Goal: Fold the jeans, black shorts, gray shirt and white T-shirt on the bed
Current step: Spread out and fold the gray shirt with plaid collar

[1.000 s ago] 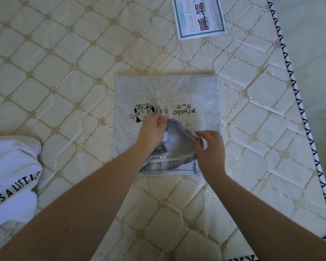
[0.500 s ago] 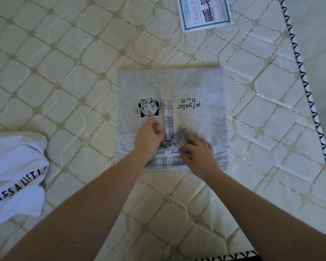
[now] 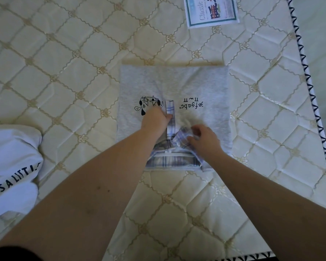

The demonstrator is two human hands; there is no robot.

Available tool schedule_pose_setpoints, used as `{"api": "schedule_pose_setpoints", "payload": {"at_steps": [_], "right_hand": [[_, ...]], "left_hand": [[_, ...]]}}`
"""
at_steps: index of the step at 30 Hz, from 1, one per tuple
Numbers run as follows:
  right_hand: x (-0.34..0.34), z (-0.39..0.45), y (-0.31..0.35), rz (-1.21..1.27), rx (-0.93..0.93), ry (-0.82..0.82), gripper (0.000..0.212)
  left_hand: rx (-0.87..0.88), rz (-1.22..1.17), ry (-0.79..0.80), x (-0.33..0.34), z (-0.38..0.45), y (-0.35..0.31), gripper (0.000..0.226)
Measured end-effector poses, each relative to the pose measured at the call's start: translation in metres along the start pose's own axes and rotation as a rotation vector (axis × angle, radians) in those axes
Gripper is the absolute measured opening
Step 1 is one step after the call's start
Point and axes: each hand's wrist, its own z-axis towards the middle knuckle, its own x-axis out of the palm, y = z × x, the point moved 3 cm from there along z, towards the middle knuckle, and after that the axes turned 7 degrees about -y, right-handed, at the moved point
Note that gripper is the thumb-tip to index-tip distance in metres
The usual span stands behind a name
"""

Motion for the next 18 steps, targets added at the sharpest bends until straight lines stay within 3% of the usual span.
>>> {"api": "schedule_pose_setpoints", "payload": {"at_steps": [3, 7, 9, 11, 14, 16, 18], "right_hand": [[0.000, 0.004, -0.002, -0.048, -0.002, -0.029, 0.036], [0.002, 0.001, 0.000, -0.147, -0.028, -0.081, 0.016], [-0.002, -0.004, -0.001, -0.107, -0.042, -0.152, 0.016], [-0.005, -0.013, -0.004, -0.016, -0.080, -0.212, 0.022], [-0.005, -0.033, -0.010, 0.036, -0.191, -0.246, 0.026], [-0.003, -0.047, -0.016, 0.052, -0.252, -0.281, 0.025], [-0.001, -0.057, -0.022, 0.050, -0.275, -0.295, 0.022]], "left_hand": [[0.035, 0.110, -0.098, -0.006, -0.005, 0.001, 0.031], [0.306, 0.075, -0.138, -0.016, -0.023, -0.002, 0.028], [0.377, 0.034, -0.058, -0.021, -0.039, 0.005, 0.036], [0.465, 0.014, 0.120, -0.026, -0.058, 0.016, 0.049], [0.686, 0.276, 0.287, -0.027, -0.078, 0.039, 0.055], [0.668, 0.369, 0.238, -0.024, -0.077, 0.053, 0.035], [0.446, 0.171, 0.183, -0.026, -0.068, 0.057, 0.010]]}}
